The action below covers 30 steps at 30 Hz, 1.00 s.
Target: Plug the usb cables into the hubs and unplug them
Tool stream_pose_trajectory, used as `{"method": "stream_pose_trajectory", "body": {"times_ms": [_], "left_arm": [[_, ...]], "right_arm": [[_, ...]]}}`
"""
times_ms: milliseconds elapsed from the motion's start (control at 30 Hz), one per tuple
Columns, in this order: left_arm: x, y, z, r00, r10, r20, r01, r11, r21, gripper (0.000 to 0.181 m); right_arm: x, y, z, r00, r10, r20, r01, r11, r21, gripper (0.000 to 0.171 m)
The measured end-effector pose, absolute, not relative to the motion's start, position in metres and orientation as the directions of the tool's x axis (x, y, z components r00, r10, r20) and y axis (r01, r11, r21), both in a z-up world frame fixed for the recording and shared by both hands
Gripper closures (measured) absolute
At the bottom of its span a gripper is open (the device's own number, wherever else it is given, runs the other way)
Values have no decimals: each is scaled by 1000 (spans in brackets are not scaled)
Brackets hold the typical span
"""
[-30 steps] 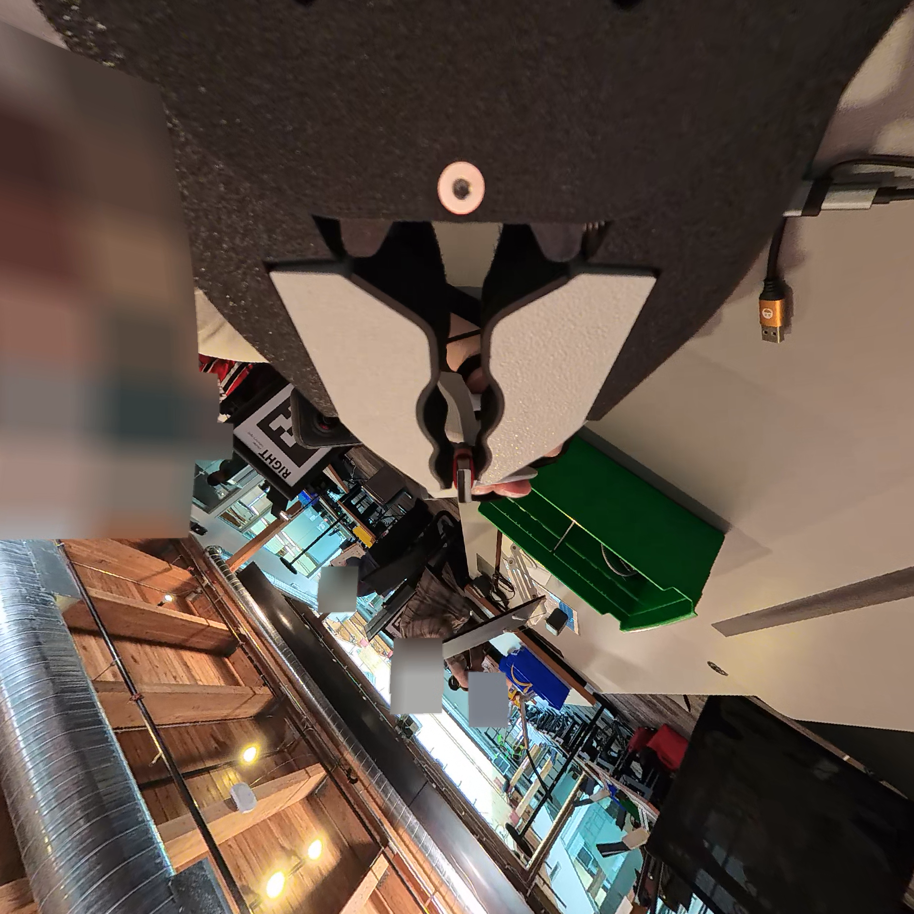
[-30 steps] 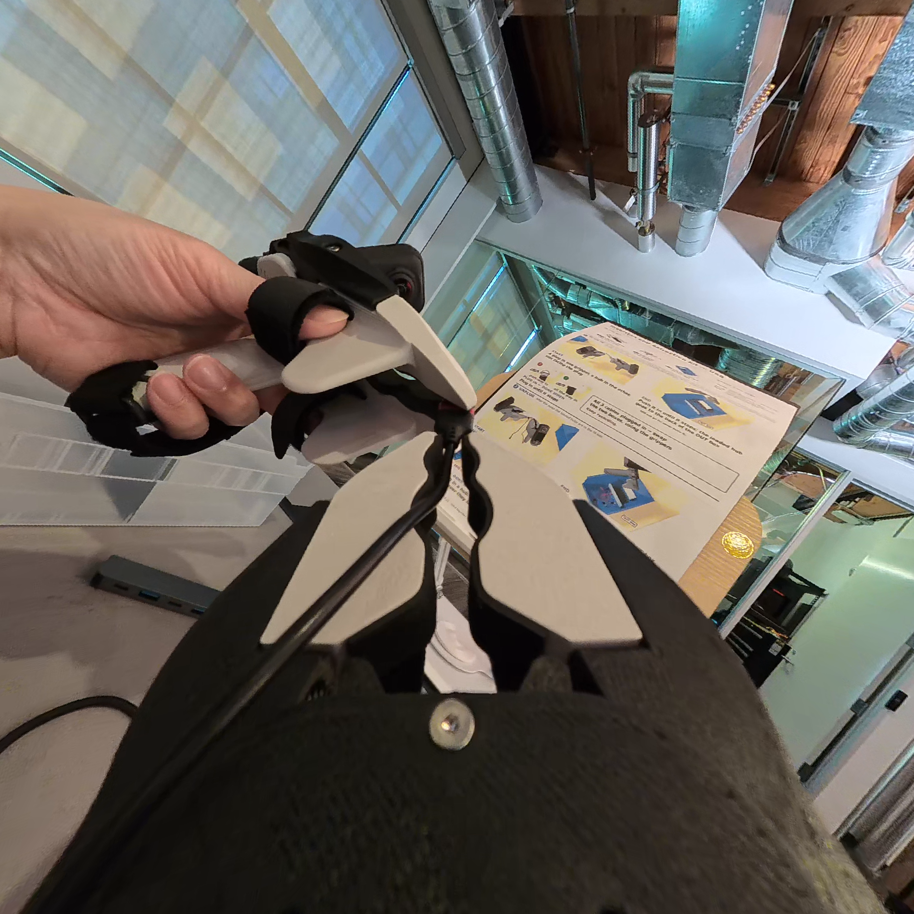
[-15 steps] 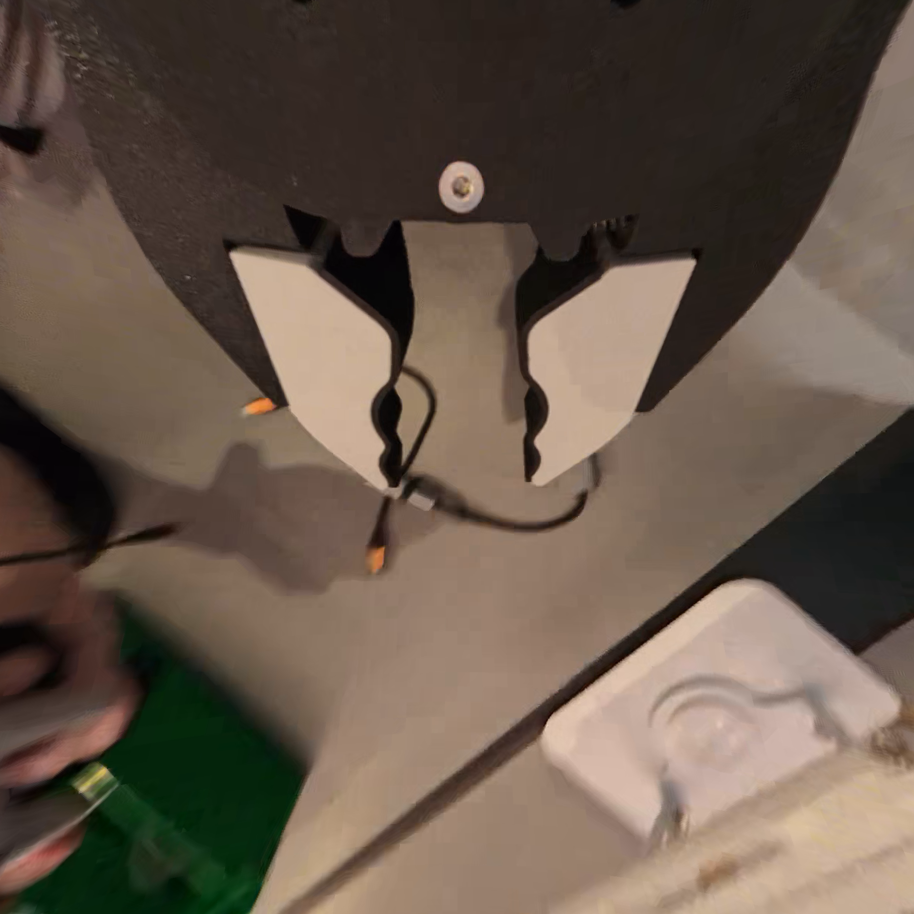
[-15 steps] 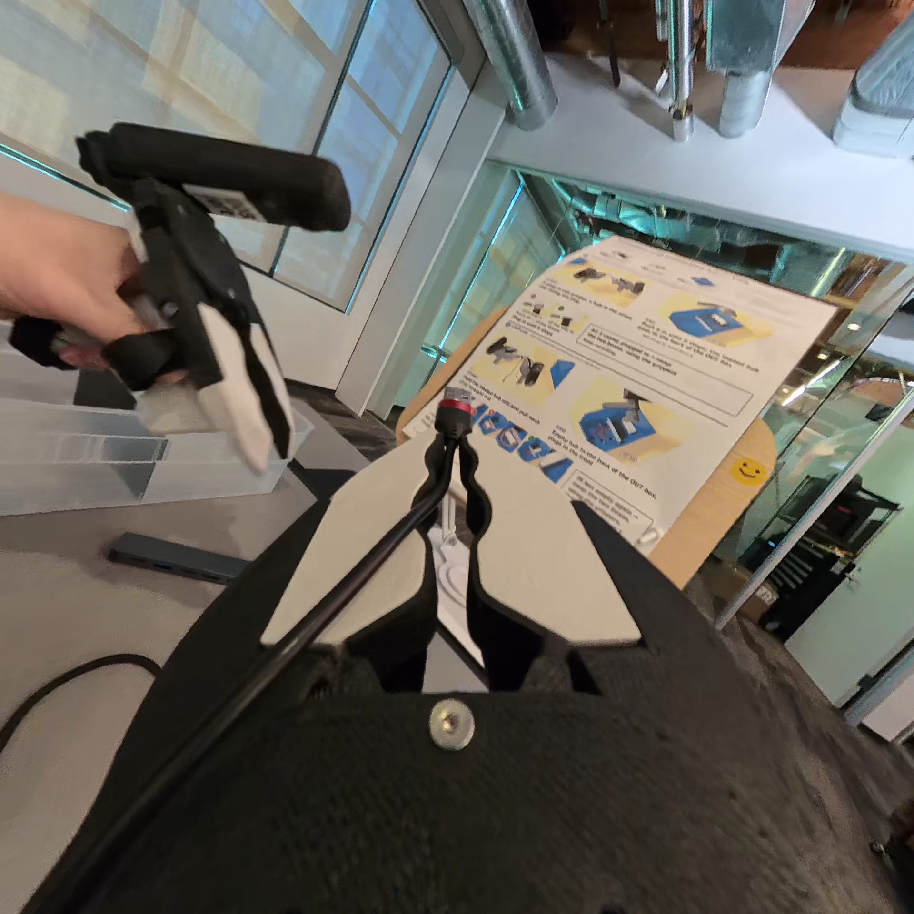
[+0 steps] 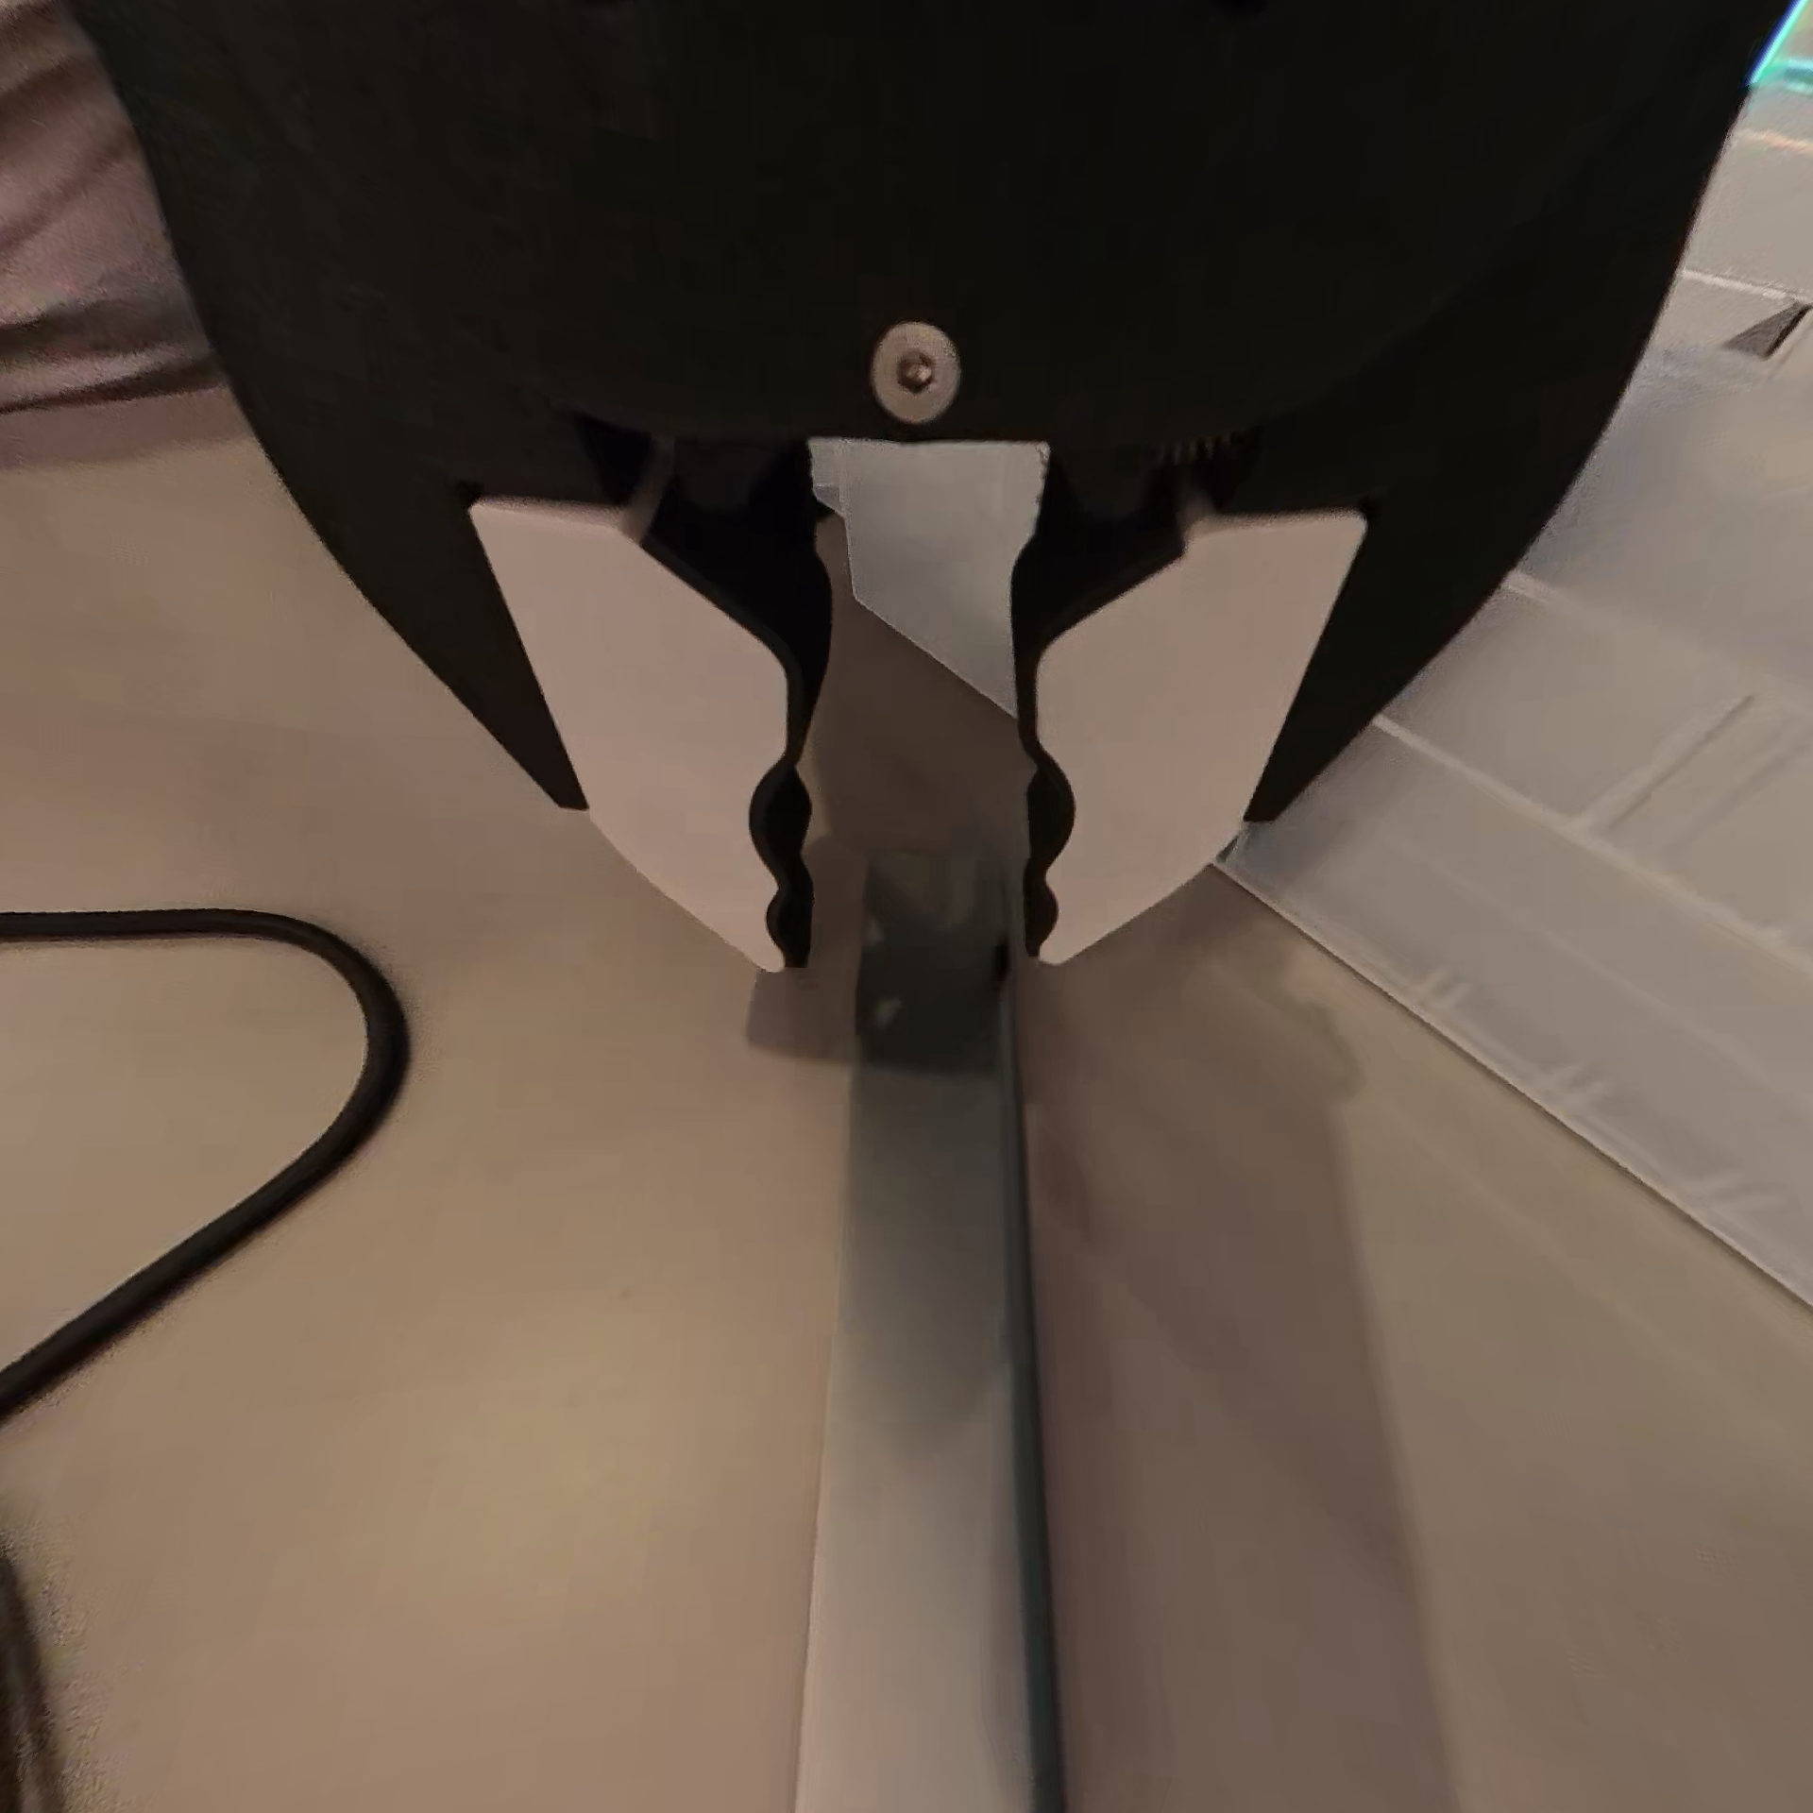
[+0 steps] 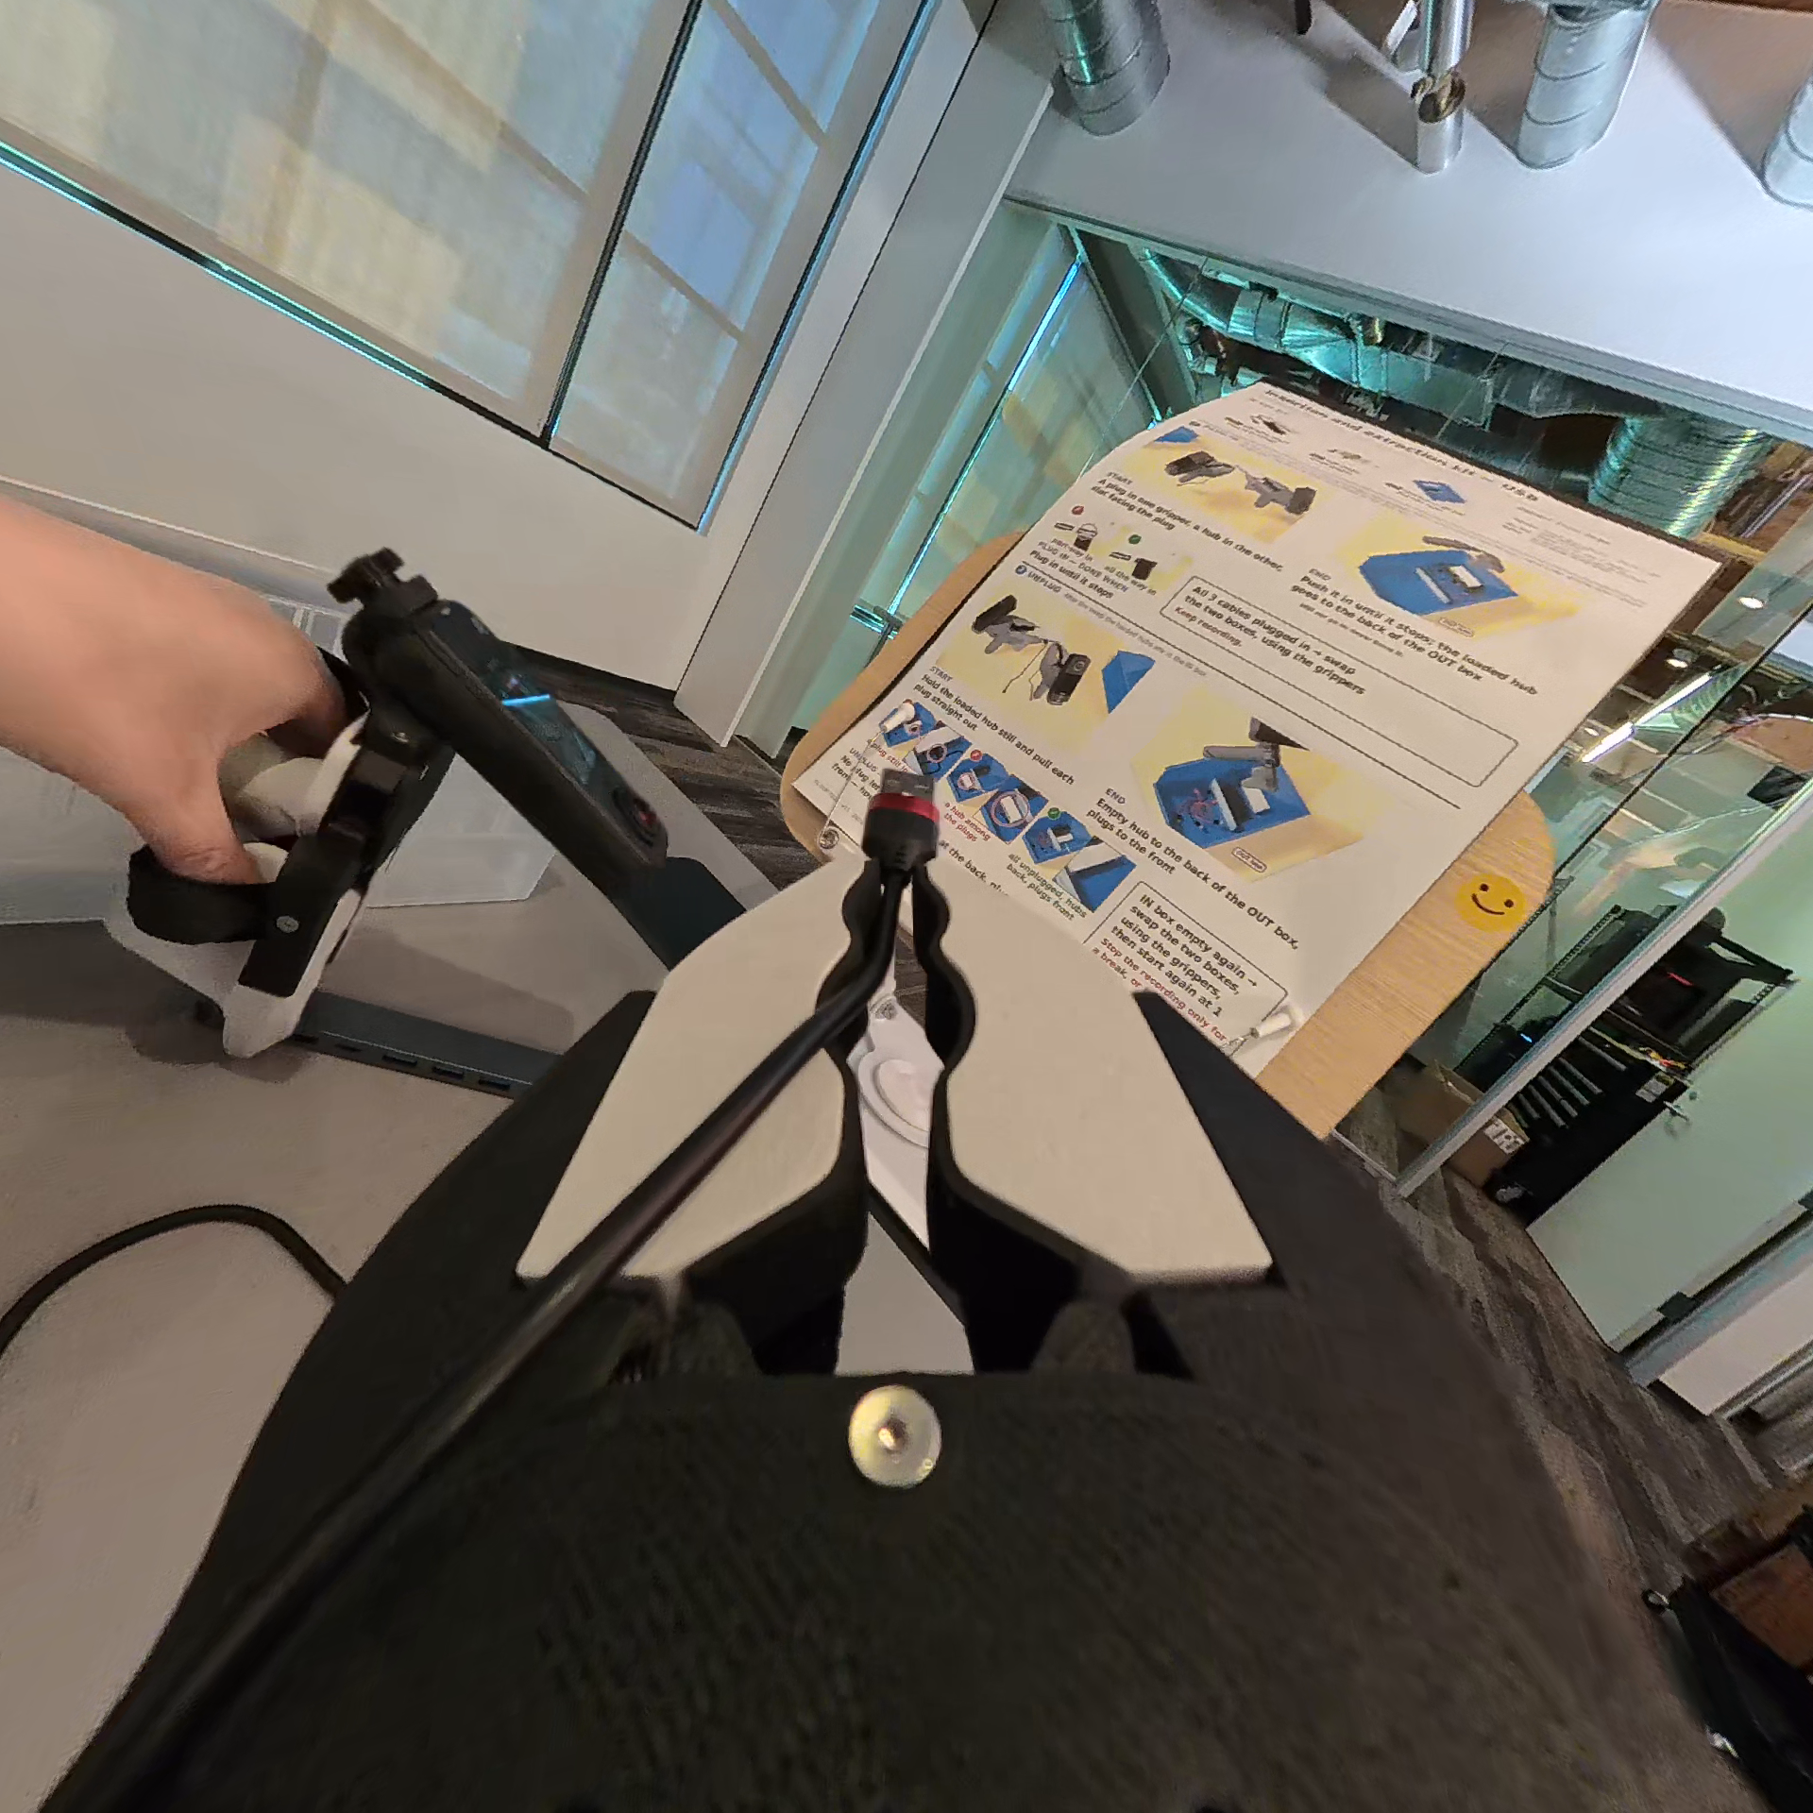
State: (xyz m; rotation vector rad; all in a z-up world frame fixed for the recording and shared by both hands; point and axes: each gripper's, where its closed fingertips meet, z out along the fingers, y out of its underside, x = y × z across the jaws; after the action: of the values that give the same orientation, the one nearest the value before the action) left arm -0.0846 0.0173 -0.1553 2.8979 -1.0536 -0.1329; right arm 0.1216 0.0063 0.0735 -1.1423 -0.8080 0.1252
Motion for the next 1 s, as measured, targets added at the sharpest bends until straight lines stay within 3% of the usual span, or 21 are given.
{"method": "stream_pose_trajectory", "body": {"times_ms": [200,333,567,733,867,1000], "left_arm": [[-84,10,-158,804,-595,-9,-590,-799,121,148],[-70,6,-158,744,-668,-4,-663,-739,120,152],[-13,14,-159,633,-774,-20,-774,-633,-7,152],[-7,10,-157,635,-770,64,-768,-638,-58,138],[-11,17,-158,612,-791,5,-787,-610,-98,151],[7,21,-158,521,-853,-23,-832,-502,-234,146]], "right_arm": [[118,4,73,700,472,536,329,453,-829,164],[117,3,73,693,474,544,336,455,-825,164],[117,3,73,686,475,551,340,459,-820,164],[118,3,74,685,480,548,336,460,-822,164],[118,3,73,683,474,555,344,461,-818,164],[118,3,73,682,473,558,349,460,-816,164]]}}
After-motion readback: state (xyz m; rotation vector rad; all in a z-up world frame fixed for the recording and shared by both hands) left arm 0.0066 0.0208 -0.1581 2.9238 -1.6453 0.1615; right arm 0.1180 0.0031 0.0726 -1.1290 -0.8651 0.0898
